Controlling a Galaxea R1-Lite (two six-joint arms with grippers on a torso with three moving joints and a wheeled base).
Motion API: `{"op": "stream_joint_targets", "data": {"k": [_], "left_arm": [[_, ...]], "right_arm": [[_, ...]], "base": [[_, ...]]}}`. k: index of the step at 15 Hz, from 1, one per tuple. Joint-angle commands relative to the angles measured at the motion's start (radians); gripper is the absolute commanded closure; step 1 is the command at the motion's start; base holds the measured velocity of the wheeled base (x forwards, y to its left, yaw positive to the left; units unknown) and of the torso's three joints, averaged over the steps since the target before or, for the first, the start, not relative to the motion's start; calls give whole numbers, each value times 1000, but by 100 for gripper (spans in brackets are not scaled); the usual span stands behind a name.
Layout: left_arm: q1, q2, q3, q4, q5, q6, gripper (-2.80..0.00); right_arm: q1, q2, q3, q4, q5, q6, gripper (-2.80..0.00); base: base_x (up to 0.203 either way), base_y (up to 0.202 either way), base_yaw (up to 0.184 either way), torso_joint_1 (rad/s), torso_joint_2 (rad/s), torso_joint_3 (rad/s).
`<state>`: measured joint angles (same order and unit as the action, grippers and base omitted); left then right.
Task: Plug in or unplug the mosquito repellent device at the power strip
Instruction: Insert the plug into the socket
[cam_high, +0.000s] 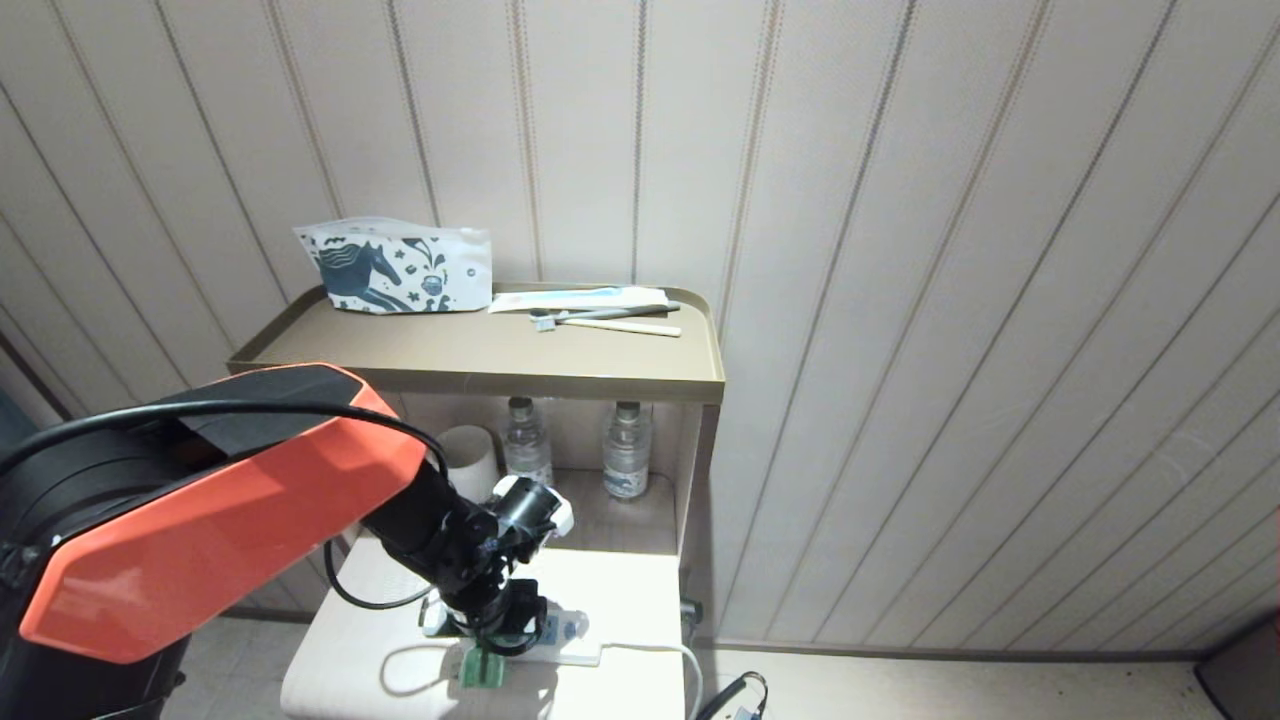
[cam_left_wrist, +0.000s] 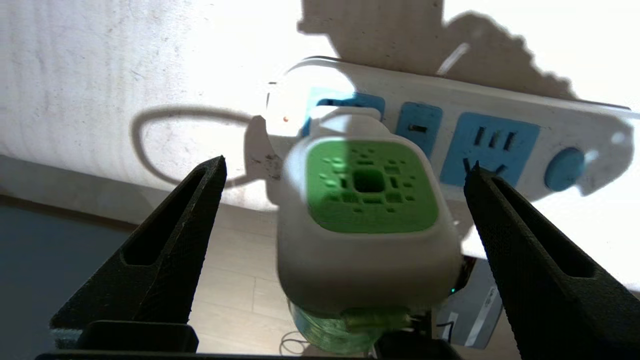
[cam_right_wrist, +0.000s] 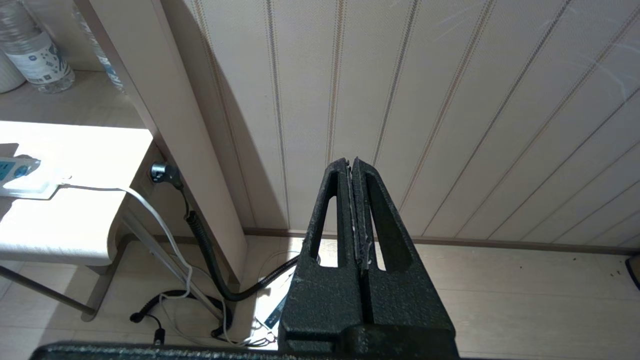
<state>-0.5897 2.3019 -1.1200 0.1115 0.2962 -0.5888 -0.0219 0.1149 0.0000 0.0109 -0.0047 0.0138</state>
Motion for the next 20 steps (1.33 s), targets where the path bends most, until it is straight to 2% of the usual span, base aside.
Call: {"op": "stream_joint_targets", "data": {"k": [1,10,11,20], "left_arm": [[5,8,2,0,3,-9,-280],[8,-27,48,-47,8,-14,-280],[8,-25,49,-47,8,-22,0],[11,-15,52,-34,17,-26,0]], "right_arm": [[0,2,0,0,0,0,0],[-1,2,0,0,0,1,0],[0,2,0,0,0,0,0],[0,2,0,0,0,0,0]], "base": [[0,0,0,0,0,0],[0,0,0,0,0,0],[0,0,0,0,0,0],[0,0,0,0,0,0]]}}
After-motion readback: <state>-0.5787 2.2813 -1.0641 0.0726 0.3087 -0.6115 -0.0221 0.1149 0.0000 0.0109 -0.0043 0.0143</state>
